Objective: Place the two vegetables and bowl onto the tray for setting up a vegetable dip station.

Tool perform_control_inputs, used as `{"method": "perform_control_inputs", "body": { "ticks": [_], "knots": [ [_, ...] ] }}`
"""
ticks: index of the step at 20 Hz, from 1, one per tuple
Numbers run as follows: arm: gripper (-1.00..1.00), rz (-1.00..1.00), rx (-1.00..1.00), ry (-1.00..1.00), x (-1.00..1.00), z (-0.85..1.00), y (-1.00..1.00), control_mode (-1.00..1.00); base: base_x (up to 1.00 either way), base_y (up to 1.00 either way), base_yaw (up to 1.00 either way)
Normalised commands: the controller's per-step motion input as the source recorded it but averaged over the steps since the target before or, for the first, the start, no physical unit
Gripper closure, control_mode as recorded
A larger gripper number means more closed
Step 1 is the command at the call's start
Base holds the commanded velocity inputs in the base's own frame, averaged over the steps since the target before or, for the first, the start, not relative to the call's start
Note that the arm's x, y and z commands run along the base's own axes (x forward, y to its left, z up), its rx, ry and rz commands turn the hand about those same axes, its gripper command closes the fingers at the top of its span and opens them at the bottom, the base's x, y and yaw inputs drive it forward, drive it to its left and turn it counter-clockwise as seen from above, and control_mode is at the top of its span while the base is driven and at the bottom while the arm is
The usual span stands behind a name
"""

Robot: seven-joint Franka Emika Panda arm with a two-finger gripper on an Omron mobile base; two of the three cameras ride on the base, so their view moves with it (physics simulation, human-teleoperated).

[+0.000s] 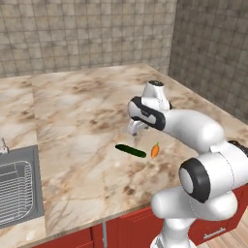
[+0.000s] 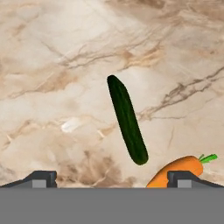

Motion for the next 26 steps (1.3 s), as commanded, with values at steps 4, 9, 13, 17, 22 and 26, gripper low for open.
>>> {"method": "perform_control_inputs", "body": {
  "ticks": [4, 9, 13, 17, 22, 26],
  "knots": [
    [-1.0, 0.05, -0.11, 0.03, 0.3, -0.3, 0.02, -1.0, 0.0, 0.0, 0.0],
    [-1.0, 0.01, -0.06, 0.01, 0.36, -0.44, 0.11, -1.0, 0.0, 0.0, 0.0],
    [-1.0, 0.0, -0.04, 0.0, 0.22, -0.42, 0.05, -1.0, 0.0, 0.0, 0.0],
    [-1.0, 0.0, -0.01, 0.0, 0.19, -0.47, 0.0, -1.0, 0.0, 0.0, 0.0],
    [-1.0, 0.0, -0.01, 0.01, 0.08, -0.46, 0.01, -1.0, 0.0, 0.0, 0.0],
    [-1.0, 0.0, 0.0, 0.02, 0.01, -0.43, 0.05, -1.0, 0.0, 0.0, 0.0]
  ]
}}
